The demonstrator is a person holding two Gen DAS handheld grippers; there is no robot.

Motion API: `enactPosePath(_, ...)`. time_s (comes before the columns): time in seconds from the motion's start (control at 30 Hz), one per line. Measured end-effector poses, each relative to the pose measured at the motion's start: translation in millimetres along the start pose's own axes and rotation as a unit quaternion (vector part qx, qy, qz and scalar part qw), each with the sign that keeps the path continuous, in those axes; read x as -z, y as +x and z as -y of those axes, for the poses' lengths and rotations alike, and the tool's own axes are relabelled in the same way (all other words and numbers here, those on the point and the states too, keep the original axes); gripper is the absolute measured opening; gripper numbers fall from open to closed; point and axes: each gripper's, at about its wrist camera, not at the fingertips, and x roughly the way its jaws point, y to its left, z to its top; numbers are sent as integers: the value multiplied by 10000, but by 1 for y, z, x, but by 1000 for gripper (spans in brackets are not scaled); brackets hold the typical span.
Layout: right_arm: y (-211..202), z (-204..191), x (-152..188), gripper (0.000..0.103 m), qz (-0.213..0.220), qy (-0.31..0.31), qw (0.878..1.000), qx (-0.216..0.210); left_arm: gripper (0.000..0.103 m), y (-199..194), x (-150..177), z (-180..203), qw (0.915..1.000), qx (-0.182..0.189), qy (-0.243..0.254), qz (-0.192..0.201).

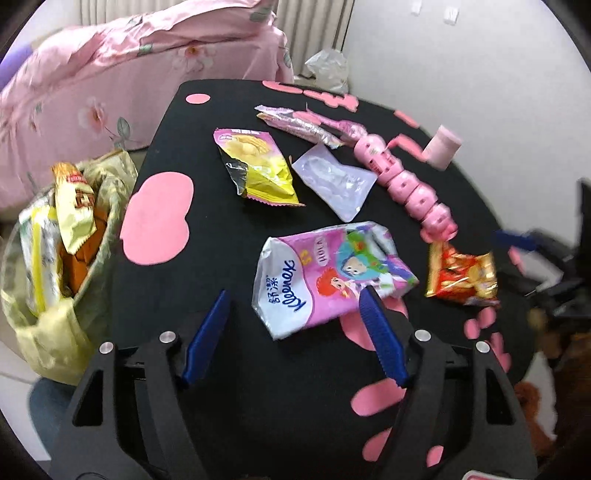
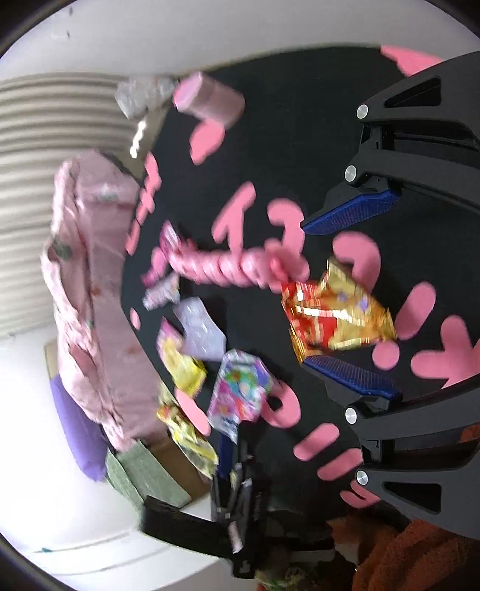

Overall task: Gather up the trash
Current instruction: 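Grasp the red-and-gold candy wrapper with the right gripper while the left grasps the pink tissue pack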

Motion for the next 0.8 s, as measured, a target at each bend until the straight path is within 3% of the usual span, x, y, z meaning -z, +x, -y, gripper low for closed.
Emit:
enactPosePath(0.07,13,-3,3,63,-209,-52,9997,-76,69,-8,2,-3,9998,187,-28,96)
enactPosePath(0.17,20,-9,10,54,-344,-112,9993,-106,69,-16,2,0,9992,339,56,196)
enactPosePath(0.3,13,-11,18,49,-188,-71,9998,50,69,-11,-5,7,9990,357,164,229)
enactPosePath(0.37,7,-8,21,40,-107,56,9999,72,69,-2,-11,10,9991,238,289,198)
enactPosePath(0.53,-7,6,25,31,19,371,9991,191,66,17,-18,9,9996,135,234,22)
enactPosePath(0.57,-9,9,25,19,64,431,9988,218,62,19,-16,9,9997,144,191,-30)
enactPosePath(0.8,-11,19,26,19,149,623,9978,187,59,14,2,27,9984,315,434,-190)
